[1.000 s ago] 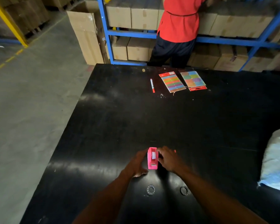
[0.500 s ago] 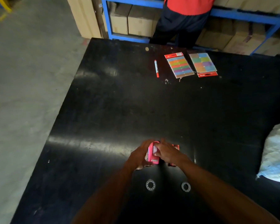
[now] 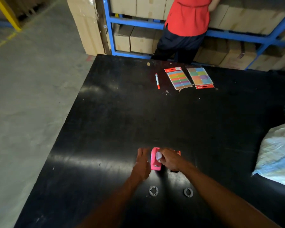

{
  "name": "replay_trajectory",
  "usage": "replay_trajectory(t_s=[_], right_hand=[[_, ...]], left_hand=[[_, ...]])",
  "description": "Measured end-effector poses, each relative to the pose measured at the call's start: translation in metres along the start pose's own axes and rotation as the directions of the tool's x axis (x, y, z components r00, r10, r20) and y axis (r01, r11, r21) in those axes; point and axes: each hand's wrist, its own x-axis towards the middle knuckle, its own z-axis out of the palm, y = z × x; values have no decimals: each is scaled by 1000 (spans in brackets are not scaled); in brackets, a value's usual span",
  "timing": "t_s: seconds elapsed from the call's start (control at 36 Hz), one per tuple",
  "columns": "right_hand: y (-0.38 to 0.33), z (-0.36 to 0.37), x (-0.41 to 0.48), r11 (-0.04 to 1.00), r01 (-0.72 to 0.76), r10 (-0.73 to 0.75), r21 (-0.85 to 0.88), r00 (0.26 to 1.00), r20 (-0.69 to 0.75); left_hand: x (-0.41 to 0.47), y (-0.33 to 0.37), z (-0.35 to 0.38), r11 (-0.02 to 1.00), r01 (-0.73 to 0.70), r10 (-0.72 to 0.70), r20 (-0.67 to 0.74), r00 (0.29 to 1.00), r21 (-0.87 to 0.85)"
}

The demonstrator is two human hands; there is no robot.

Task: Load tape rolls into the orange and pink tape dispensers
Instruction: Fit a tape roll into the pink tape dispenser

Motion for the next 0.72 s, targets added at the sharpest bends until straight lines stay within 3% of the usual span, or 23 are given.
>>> replay_trajectory(t_s=[0.06,0.19,0.44,0.61,0.72], right_hand=[[0,1,-4,999,7,-7,31,1000,-26],[-10,-5,-27,994,52,-43,95,995,-90],[-14,2,-63,980,165,-136,110,963,-233],[-2,25,-90,958,143,-70,247,957,-282],[4,43,-109,963,77,-15,260,973,-231]], left_hand=[[-7,3,6,992,55,-61,-47,997,-112],[-31,29,11,903,164,-166,31,986,-397],[-49,36,8,869,65,-125,-89,988,-491],[-68,40,9,769,80,-158,-67,985,-635],[-78,35,7,749,112,-186,-44,982,-653]])
